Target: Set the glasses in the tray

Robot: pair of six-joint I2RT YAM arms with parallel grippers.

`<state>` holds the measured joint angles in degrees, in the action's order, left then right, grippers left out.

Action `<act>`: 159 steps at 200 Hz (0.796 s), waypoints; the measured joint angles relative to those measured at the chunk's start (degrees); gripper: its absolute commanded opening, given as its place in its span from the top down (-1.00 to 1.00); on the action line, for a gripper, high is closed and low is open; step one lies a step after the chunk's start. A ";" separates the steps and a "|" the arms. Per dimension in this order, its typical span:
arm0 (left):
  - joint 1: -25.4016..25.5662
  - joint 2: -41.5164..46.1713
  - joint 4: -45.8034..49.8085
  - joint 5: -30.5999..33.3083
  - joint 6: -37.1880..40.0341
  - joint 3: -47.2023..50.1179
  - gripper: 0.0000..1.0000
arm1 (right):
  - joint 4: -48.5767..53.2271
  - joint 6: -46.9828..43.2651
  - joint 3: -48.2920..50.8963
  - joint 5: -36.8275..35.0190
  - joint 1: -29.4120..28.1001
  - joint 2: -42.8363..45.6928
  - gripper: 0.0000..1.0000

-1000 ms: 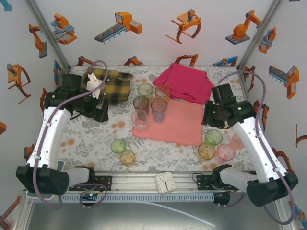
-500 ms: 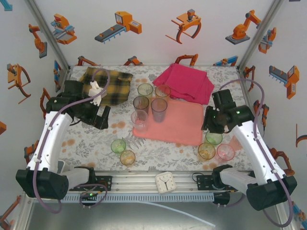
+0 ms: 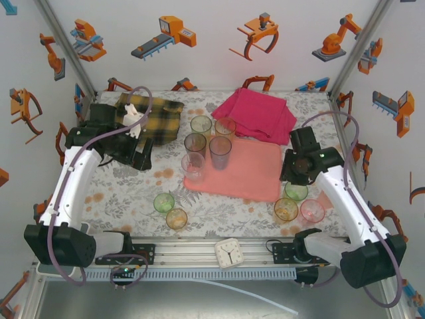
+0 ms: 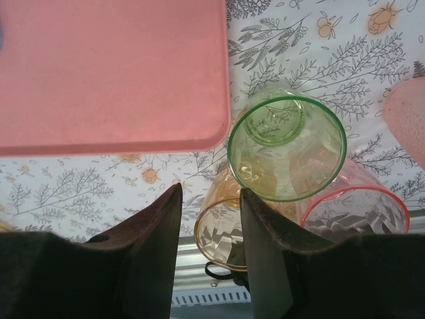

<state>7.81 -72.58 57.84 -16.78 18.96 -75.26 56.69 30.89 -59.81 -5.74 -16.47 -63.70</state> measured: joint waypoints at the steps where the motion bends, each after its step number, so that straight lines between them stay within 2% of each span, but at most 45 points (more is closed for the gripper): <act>1: 0.00 -0.02 -0.04 0.00 -0.02 -0.02 -0.99 | -0.04 0.00 0.04 -0.02 0.00 -0.02 0.22; 159: 0.00 -0.63 -0.96 -0.26 -0.33 -0.17 -0.98 | -5.35 1.09 4.76 -3.34 0.07 -7.41 0.32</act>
<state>7.81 -73.21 56.88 -17.04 18.63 -75.44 51.33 31.99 -55.05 -9.08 -16.40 -71.11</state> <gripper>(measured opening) 0.991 0.348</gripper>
